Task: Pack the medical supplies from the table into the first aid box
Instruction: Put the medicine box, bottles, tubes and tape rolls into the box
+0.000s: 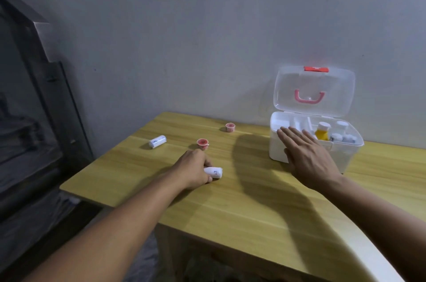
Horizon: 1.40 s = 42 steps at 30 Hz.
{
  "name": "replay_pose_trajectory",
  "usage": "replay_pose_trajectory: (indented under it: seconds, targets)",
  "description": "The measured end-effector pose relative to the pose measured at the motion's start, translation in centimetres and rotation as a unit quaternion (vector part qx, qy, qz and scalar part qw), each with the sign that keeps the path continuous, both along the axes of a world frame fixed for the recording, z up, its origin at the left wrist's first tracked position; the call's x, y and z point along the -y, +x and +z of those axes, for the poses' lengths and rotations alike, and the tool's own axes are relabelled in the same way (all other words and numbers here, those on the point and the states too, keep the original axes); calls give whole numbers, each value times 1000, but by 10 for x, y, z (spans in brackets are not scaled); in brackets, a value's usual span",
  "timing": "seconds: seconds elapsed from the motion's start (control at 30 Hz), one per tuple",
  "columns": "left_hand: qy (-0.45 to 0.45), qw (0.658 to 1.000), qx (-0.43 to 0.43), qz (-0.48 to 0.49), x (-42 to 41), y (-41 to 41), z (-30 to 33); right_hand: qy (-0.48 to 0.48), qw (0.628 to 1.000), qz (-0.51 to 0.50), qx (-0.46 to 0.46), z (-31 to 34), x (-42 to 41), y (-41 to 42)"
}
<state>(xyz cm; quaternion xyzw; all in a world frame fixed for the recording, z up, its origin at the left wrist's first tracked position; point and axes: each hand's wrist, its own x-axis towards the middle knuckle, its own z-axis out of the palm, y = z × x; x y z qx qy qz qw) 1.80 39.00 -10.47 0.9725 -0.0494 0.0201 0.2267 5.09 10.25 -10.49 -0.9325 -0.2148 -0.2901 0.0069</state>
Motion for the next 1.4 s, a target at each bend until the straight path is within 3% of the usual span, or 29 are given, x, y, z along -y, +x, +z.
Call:
replay_pose_trajectory:
  seconds: [0.33, 0.57, 0.7, 0.8, 0.97, 1.23, 1.4]
  targets:
    - [-3, 999, -29, 17, -13, 30, 13, 29, 999, 1, 36, -8, -5, -1]
    - [46, 980, 38, 191, -71, 54, 18, 25, 999, -12, 34, -14, -8, -1]
    - [63, 973, 2, 223, -91, 69, 11, 24, 999, -15, 29, -13, -8, -4]
    - [43, 978, -7, 202, -91, 73, 9, 16, 999, -21, 23, -11, -8, -8]
    - [7, 984, 59, 167, -57, 76, 34, 13, 999, -25, 19, -9, -3, -7]
    - [-97, 988, 112, -52, 78, 91, 91, 66, 993, -84, 54, -19, 21, -16]
    - [-47, 987, 108, -112, 144, 106, 97, 30, 996, -82, 36, -21, 31, -20]
